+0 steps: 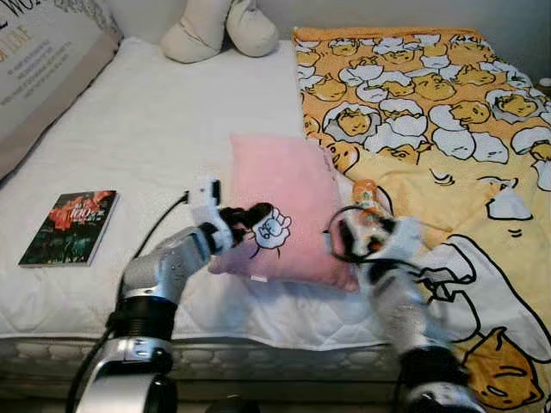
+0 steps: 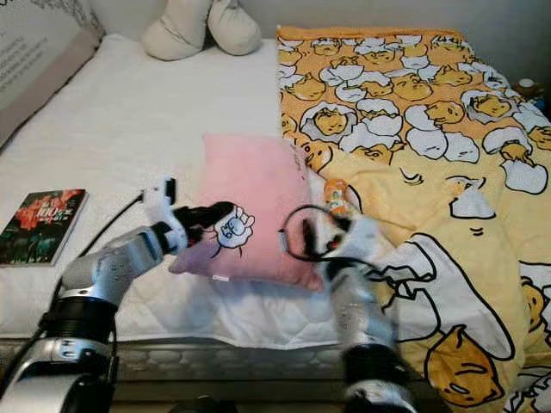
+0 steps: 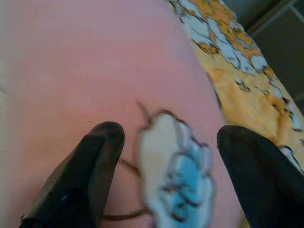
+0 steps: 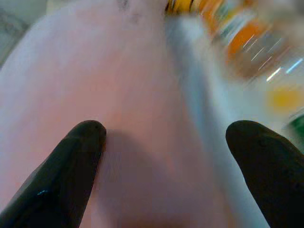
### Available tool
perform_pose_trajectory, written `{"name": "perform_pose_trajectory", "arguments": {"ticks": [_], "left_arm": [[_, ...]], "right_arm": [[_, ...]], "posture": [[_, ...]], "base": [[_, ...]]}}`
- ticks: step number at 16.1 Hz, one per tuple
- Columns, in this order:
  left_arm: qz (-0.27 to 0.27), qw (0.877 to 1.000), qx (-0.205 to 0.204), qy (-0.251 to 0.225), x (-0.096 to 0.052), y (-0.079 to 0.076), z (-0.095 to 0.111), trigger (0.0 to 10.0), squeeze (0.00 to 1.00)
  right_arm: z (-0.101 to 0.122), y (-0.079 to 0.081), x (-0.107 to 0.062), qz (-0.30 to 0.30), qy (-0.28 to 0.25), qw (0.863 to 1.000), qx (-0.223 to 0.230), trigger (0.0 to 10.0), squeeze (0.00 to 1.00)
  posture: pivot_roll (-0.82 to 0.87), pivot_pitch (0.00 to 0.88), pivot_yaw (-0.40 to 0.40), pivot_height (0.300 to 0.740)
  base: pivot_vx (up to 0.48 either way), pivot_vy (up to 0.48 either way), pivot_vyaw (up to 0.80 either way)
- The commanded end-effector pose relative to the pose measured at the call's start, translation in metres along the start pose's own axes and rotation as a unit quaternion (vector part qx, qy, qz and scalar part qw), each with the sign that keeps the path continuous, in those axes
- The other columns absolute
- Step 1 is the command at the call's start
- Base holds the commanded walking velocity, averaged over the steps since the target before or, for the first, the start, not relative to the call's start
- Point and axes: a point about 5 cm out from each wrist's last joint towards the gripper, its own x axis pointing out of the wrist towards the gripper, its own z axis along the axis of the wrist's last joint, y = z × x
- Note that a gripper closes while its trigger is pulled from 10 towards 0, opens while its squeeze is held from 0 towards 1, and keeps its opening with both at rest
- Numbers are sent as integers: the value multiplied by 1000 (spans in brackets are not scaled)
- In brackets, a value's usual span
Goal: Clean up the room
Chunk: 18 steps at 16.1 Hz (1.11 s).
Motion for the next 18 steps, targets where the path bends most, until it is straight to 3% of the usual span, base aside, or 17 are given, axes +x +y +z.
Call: {"name": "perform_pose_trajectory", "arguments": {"ticks": [1,7,11,12,13,18], "left_arm": [[-5,1000,0,17,1,-2,-7,10000,0],[-9,999,-21,38,3,-8,-16,10000,0],[-8,995,-74,61,3,-9,-33,10000,0],[-8,995,-84,54,3,-9,-33,5608,0],[-8,995,-97,37,4,-9,-34,0,0],[18,997,-79,9,4,-7,-45,0,0]], "right_arm": [[-4,10,4,14,6,1000,-3,10000,0],[-20,-3,8,-17,47,998,23,10000,0],[-14,5,17,0,55,998,43,10000,0],[-13,7,18,4,54,998,45,0,0],[-11,12,20,12,47,998,44,0,0],[-12,19,18,30,38,998,28,0,0]], "posture": [[-106,0,75,736],[-100,0,74,736],[-96,0,87,736],[-95,0,89,736],[-90,0,85,736],[-81,0,67,736]], "base": [[0,0,0],[0,0,0],[0,0,0],[0,0,0],[0,0,0],[0,0,0]]}}
